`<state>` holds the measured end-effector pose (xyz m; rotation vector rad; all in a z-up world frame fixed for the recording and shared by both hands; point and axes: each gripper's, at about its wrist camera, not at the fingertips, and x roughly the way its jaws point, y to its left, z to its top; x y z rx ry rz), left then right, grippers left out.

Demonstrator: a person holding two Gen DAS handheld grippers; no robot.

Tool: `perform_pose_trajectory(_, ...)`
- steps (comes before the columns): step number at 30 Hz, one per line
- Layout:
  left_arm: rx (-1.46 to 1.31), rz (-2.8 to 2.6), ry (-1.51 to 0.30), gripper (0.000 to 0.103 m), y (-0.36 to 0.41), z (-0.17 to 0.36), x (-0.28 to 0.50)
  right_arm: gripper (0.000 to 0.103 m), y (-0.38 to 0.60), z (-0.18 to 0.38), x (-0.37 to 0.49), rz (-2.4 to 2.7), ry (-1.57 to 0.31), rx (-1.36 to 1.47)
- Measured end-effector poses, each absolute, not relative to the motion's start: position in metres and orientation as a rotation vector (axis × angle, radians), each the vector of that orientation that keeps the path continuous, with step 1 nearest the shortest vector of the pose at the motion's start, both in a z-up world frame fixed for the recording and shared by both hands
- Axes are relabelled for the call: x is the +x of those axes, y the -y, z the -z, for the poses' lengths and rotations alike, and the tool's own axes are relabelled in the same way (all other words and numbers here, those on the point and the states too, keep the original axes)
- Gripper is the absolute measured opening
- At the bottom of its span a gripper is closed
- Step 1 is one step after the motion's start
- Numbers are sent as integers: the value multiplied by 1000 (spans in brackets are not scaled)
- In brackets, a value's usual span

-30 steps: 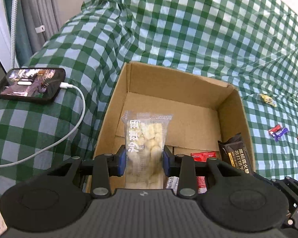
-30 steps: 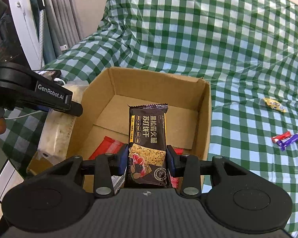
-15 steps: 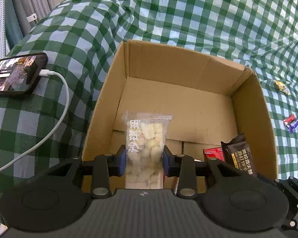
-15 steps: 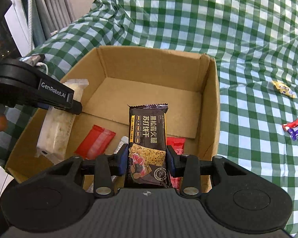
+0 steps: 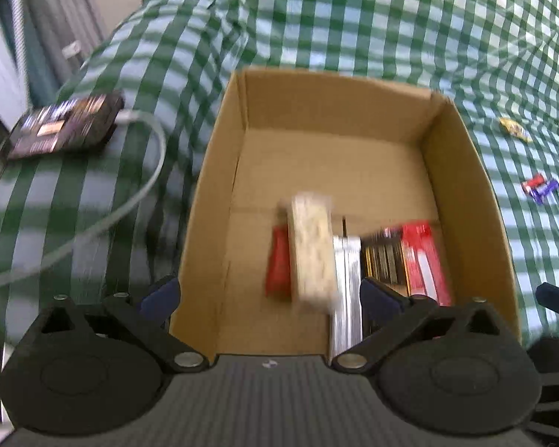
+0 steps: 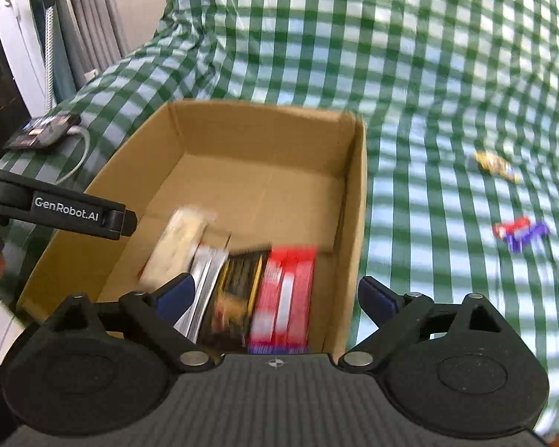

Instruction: Organize snacks

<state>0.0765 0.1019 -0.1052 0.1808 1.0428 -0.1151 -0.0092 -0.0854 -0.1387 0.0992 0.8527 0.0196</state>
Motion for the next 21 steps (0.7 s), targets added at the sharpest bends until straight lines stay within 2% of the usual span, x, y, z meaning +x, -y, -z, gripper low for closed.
perform_pose_trajectory(6, 186, 81, -1096, 103, -109, 100, 35, 98, 77, 125, -52, 1, -841, 110)
perform_pose_trajectory(21, 192, 118, -944, 103, -106, 48, -56, 102, 64, 72, -137, 18, -655, 43)
